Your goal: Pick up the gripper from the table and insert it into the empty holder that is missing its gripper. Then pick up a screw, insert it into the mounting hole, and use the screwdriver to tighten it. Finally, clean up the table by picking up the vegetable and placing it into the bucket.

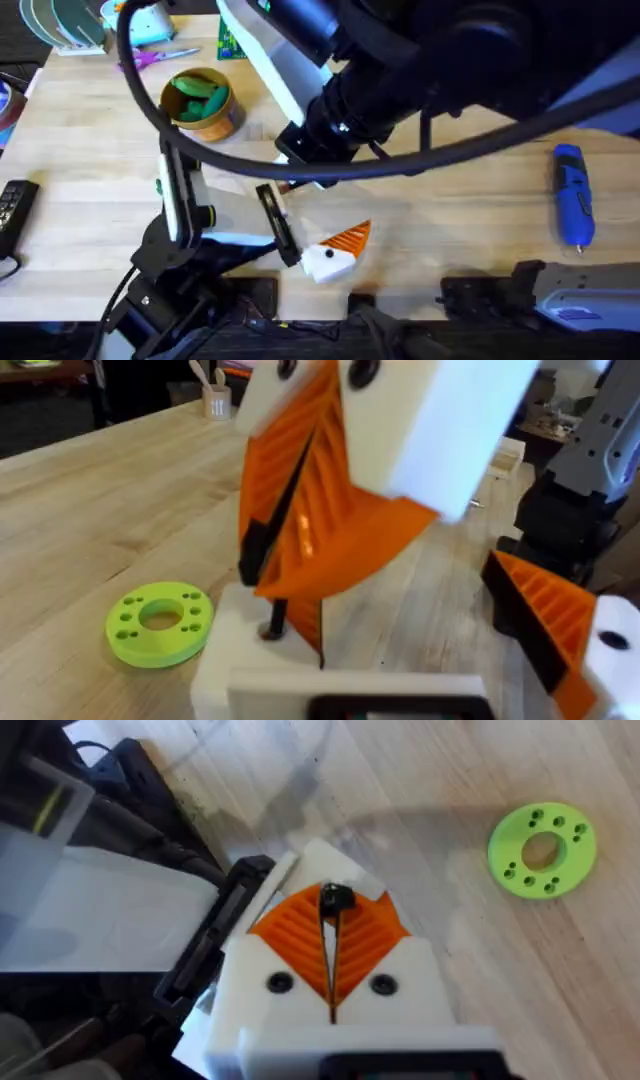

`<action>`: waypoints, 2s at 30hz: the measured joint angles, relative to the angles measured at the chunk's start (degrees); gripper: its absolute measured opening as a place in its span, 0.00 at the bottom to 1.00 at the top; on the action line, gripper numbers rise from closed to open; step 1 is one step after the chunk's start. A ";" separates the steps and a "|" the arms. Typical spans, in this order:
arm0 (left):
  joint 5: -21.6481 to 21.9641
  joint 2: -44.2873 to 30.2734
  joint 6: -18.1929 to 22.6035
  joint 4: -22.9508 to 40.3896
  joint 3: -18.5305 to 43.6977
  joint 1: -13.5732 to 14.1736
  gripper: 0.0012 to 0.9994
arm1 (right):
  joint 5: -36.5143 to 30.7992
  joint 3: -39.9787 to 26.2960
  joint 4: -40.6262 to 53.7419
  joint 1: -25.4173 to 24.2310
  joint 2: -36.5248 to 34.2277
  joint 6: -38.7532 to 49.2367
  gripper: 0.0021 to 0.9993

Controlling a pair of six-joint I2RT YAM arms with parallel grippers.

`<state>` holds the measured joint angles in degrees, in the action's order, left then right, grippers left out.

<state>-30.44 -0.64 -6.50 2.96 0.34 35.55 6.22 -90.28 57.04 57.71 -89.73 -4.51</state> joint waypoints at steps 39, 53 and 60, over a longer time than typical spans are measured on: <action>0.00 -0.09 -0.79 0.00 0.00 0.00 1.00 | -2.10 -0.11 4.33 -6.40 5.29 0.54 0.99; 0.02 -0.09 -0.78 -0.01 0.00 0.00 1.00 | 1.76 1.22 16.27 -17.15 16.69 9.16 0.99; 0.02 -0.09 -0.77 -0.02 0.00 0.00 1.00 | 10.26 15.07 12.03 -25.47 27.60 12.88 0.99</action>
<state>-30.41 -0.73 -7.27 2.94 0.34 35.55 16.48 -75.21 69.07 32.24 -62.13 8.36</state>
